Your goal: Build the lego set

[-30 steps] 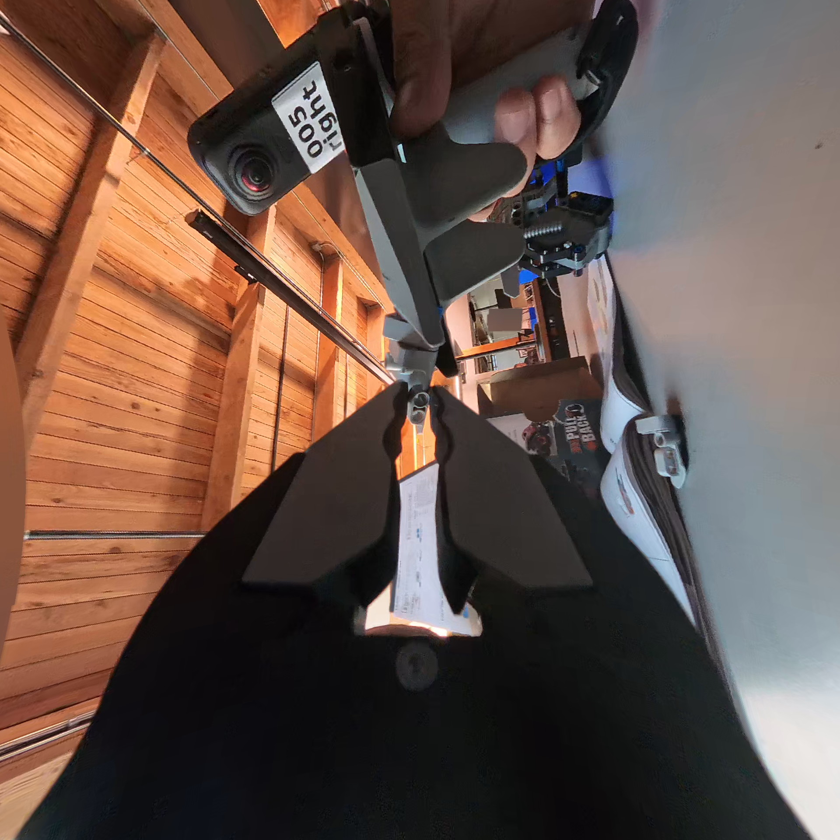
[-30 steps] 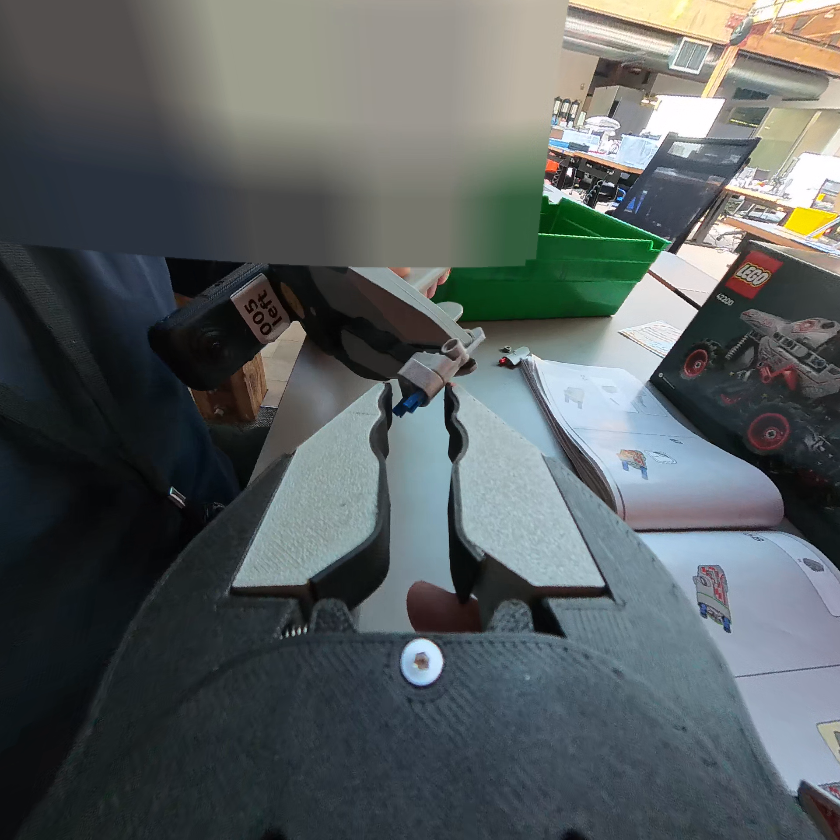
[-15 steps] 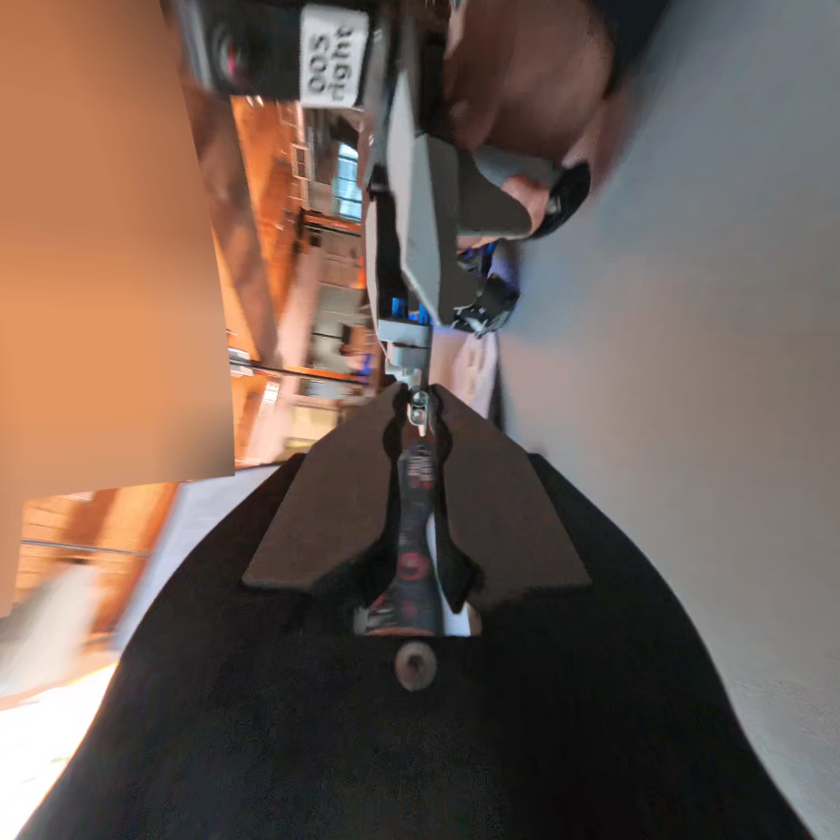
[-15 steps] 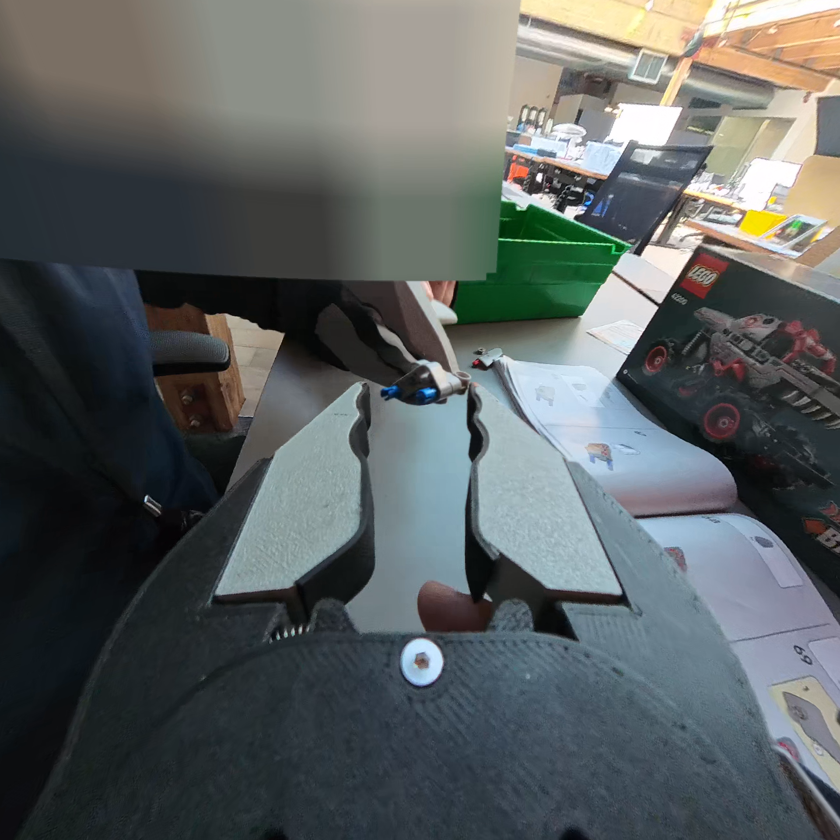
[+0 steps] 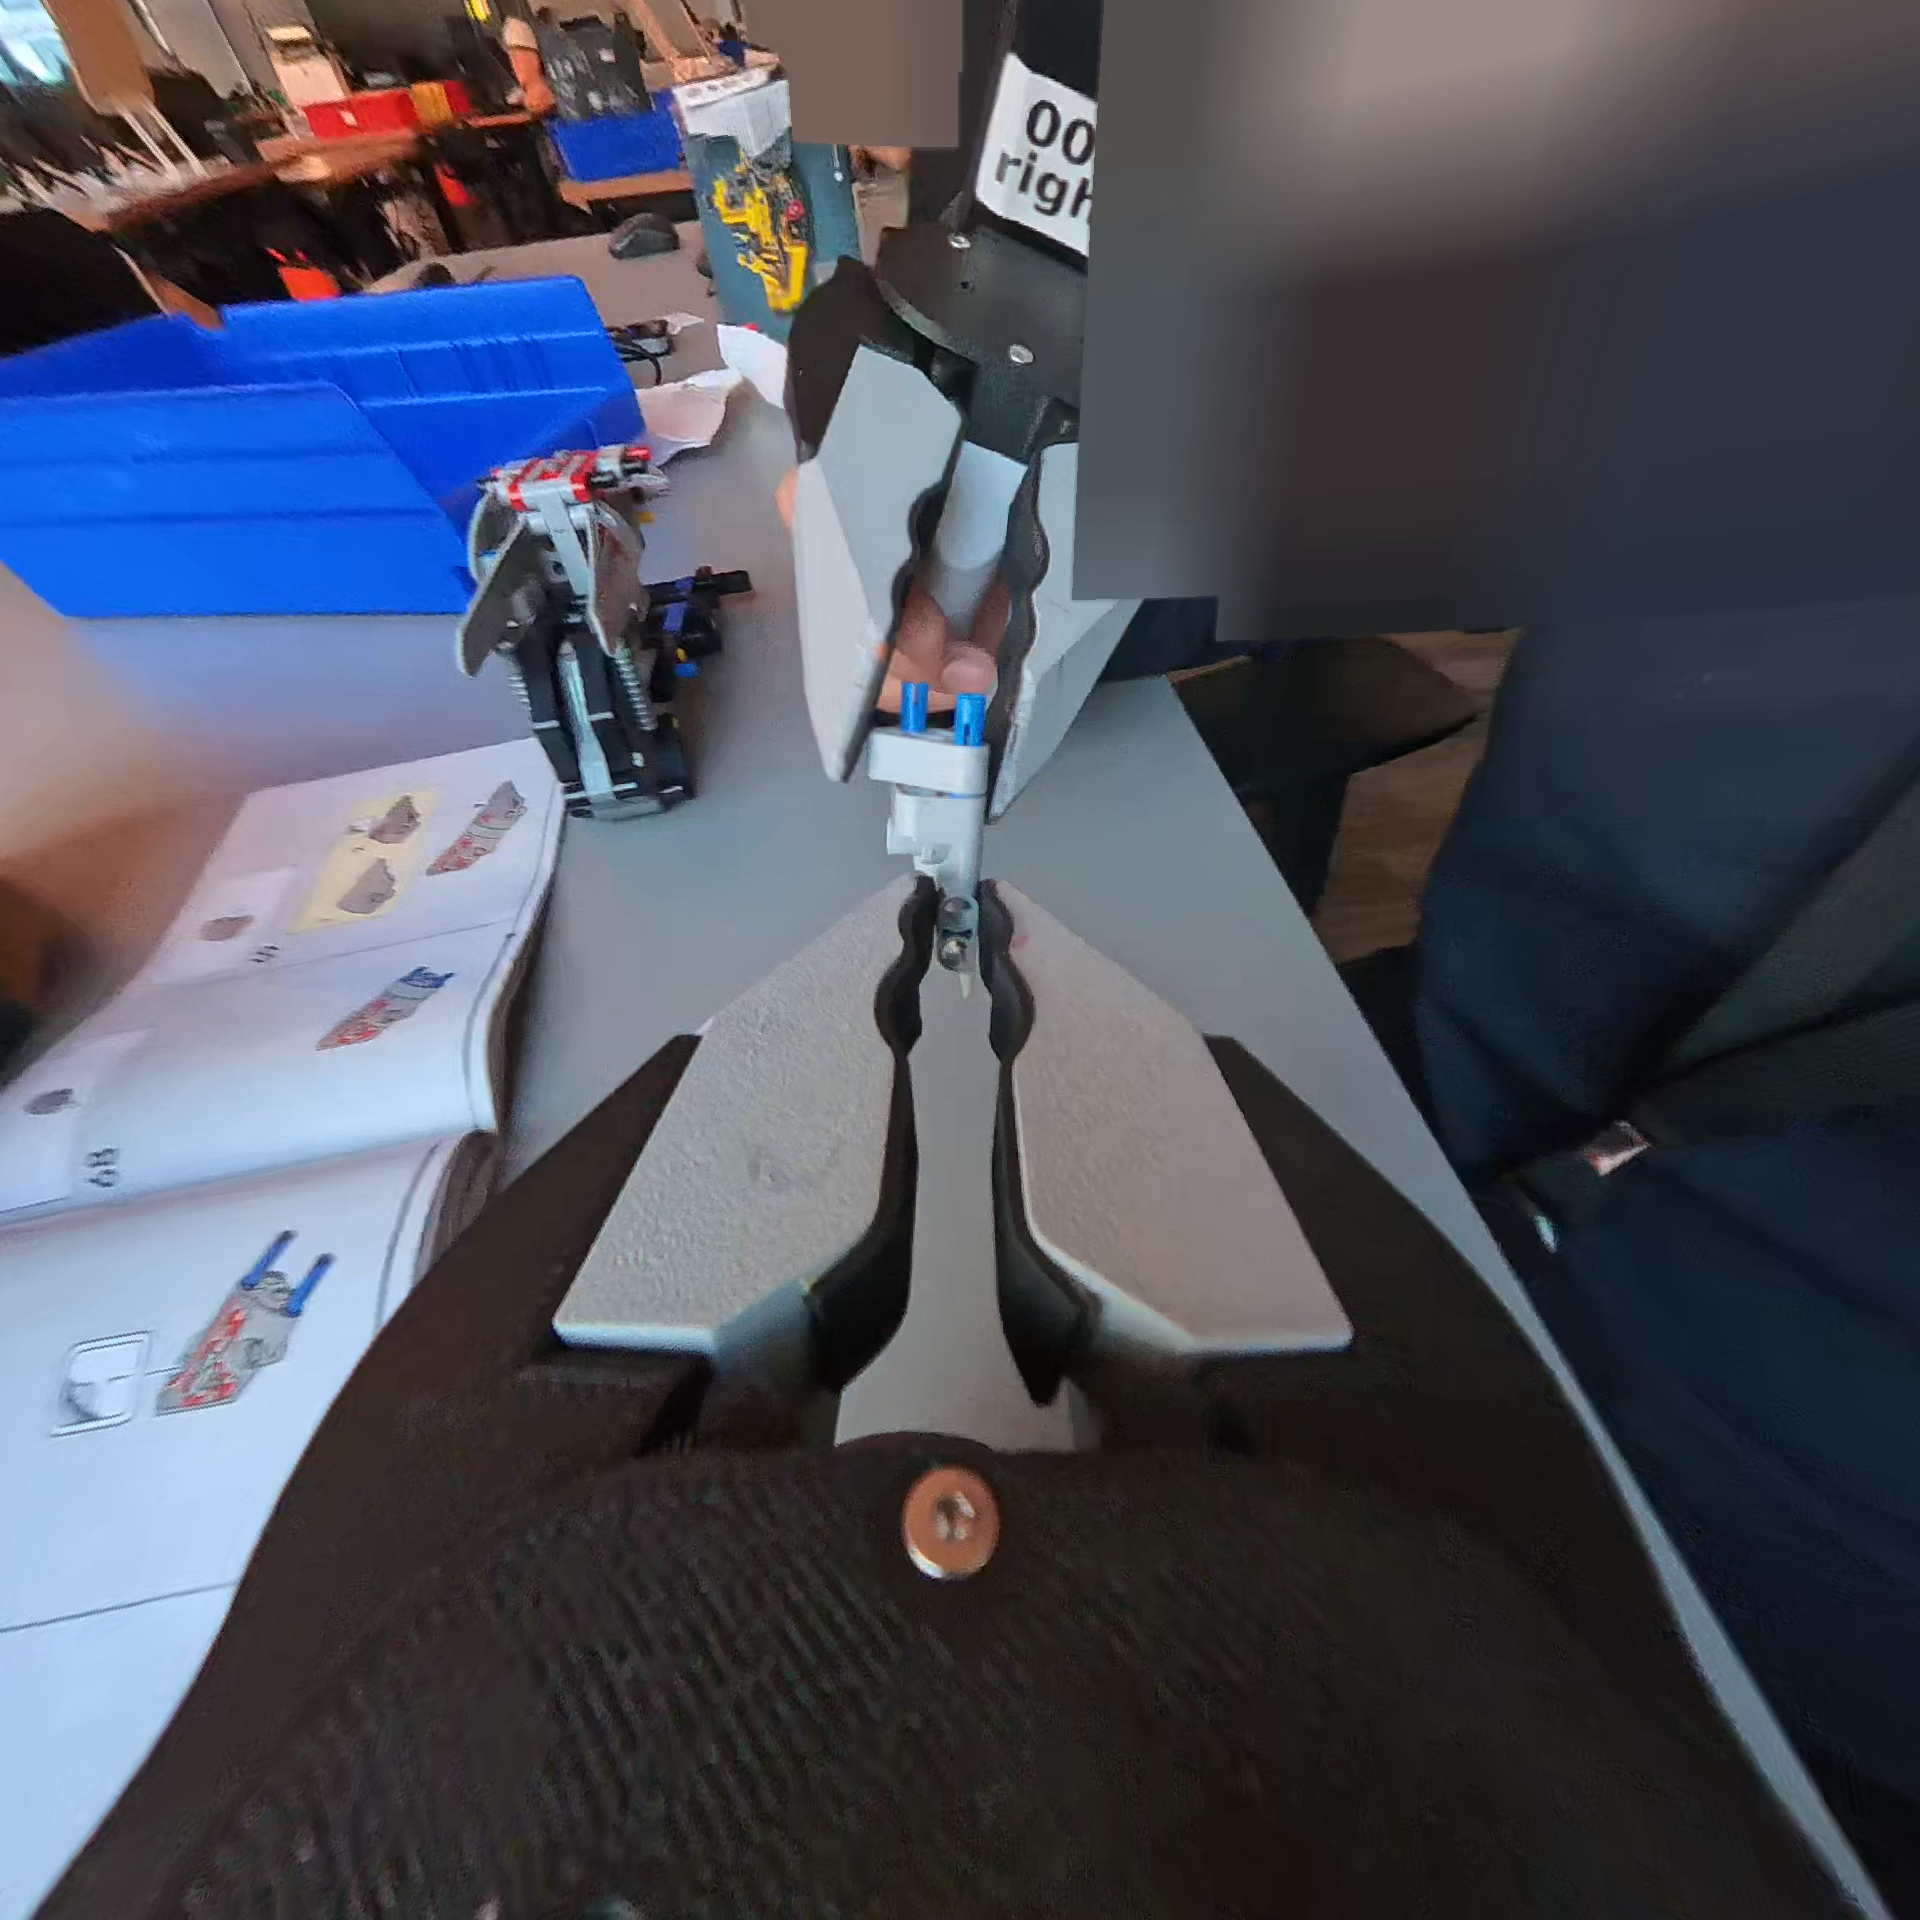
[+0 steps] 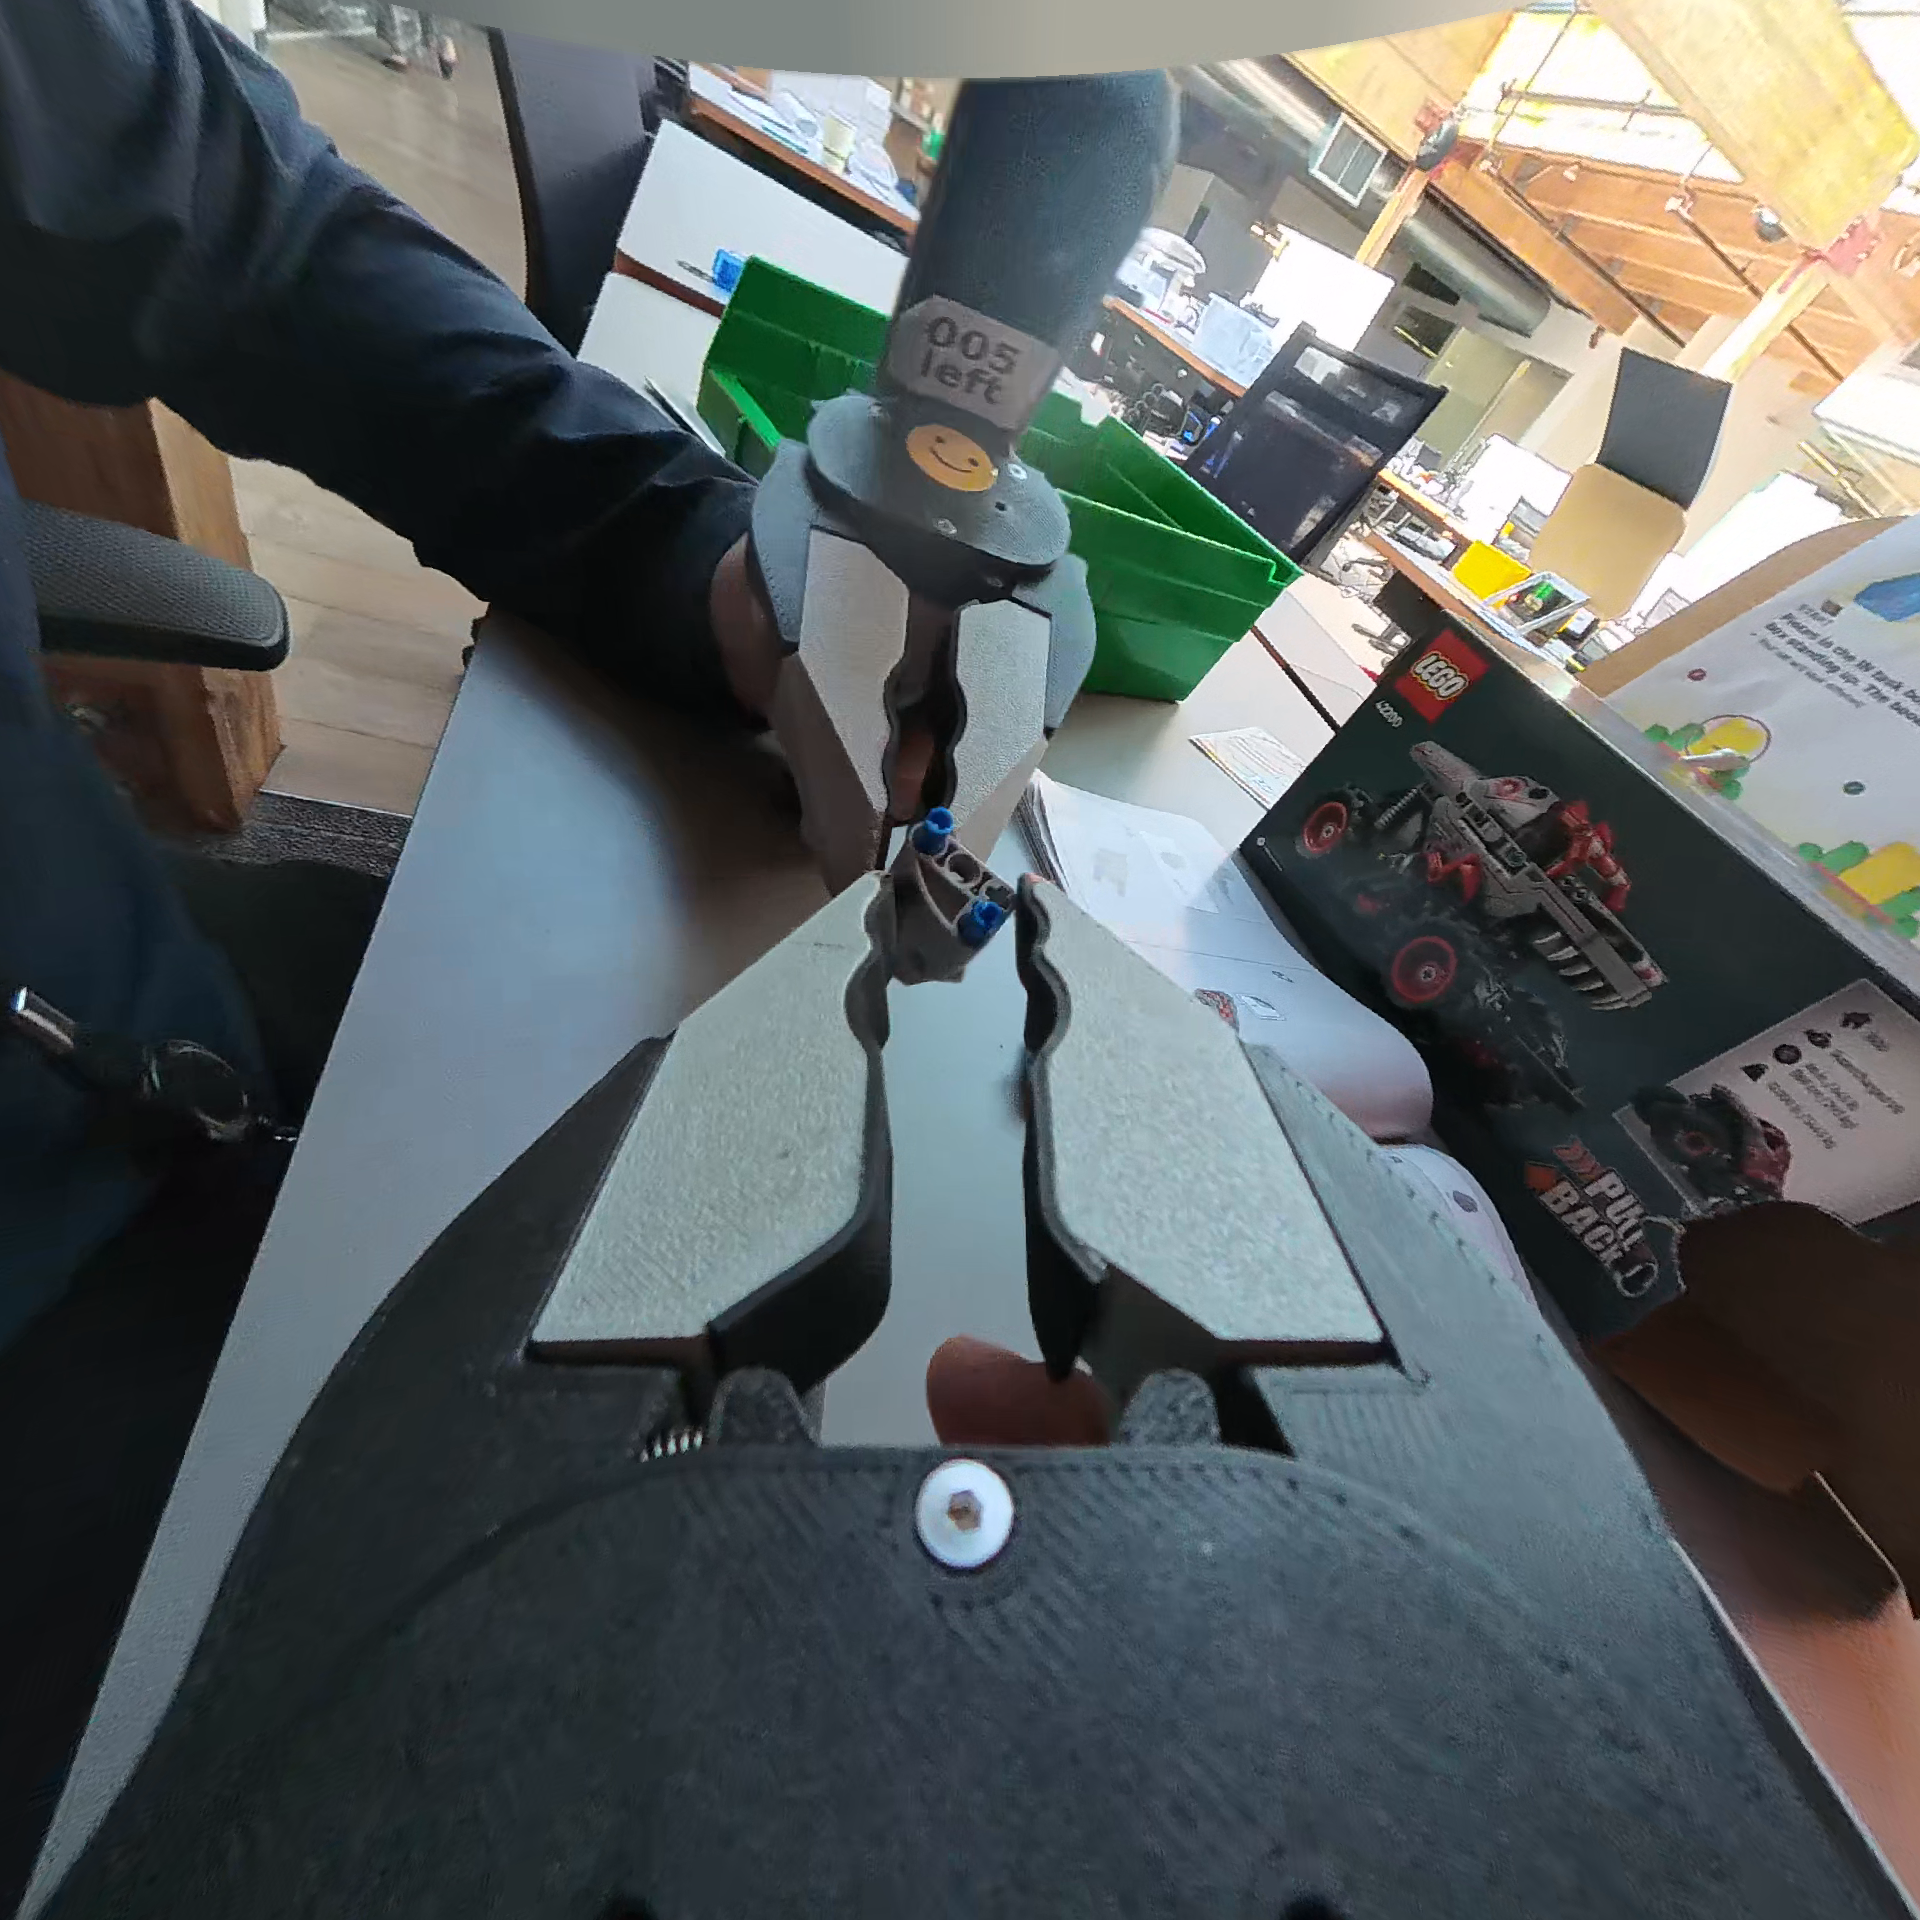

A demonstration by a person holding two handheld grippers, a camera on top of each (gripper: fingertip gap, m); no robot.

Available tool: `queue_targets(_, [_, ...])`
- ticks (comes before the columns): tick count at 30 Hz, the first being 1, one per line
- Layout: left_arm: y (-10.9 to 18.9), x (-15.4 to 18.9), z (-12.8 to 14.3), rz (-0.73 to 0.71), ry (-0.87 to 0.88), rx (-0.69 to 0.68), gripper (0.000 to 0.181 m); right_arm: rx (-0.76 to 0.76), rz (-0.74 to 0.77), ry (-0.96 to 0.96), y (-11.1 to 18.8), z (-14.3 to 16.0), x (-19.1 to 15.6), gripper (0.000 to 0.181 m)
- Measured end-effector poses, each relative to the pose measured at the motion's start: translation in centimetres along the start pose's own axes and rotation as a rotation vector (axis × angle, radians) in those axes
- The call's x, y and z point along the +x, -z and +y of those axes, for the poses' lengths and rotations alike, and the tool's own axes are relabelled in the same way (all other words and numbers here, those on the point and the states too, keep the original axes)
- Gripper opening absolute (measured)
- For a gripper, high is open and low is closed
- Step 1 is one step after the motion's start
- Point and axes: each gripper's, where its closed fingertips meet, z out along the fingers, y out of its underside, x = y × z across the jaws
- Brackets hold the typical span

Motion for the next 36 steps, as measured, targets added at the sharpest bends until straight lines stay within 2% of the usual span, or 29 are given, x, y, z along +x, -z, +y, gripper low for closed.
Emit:
queue_targets(4, [0.1, 0.0, -0.1, 0.077, 0.184, 0.013, 0.004, -0.023, -0.014, -0.084, 0.1, 0.5, 0.3, 0.019])
queue_targets(10, [1.2, -2.1, -0.7, 0.161, 0.582, 0.144, 0.005, -0.126, -0.056, -0.394, -0.4, 2.7, 1.1, 0.014])
queue_targets(14, [1.3, -2.6, -0.2, 0.159, 0.676, 0.138, 0.005, -0.153, -0.092, -0.530, -0.7, 3.3, 1.1, 0.014])
queue_targets(19, [1.3, -2.4, -0.5, 0.230, 0.821, 0.186, 0.005, -0.102, -0.128, -0.589, -0.5, 2.8, 1.2, 0.014])
queue_targets(26, [1.5, -2.7, -0.6, 0.239, 0.859, 0.211, 0.005, -0.086, -0.193, -0.716, -0.5, 2.7, 1.1, 0.013])
queue_targets(29, [1.7, -2.5, -0.7, 0.272, 0.890, 0.228, 0.005, -0.017, -0.177, -0.675, -0.1, 1.8, 1.8, 0.012])
queue_targets(31, [1.7, -2.4, -0.6, 0.264, 0.875, 0.213, 0.005, 0.028, -0.160, -0.626, 0.3, 1.2, 2.1, 0.000])
queue_targets(33, [1.6, -2.1, -0.6, 0.263, 0.853, 0.202, 0.005, 0.019, -0.159, -0.600, 0.3, 1.2, 1.9, 0.001])
queue_targets(36, [1.6, -2.2, -0.6, 0.254, 0.838, 0.202, 0.005, 0.031, -0.178, -0.581, 0.5, 0.9, 1.5, 0.012])
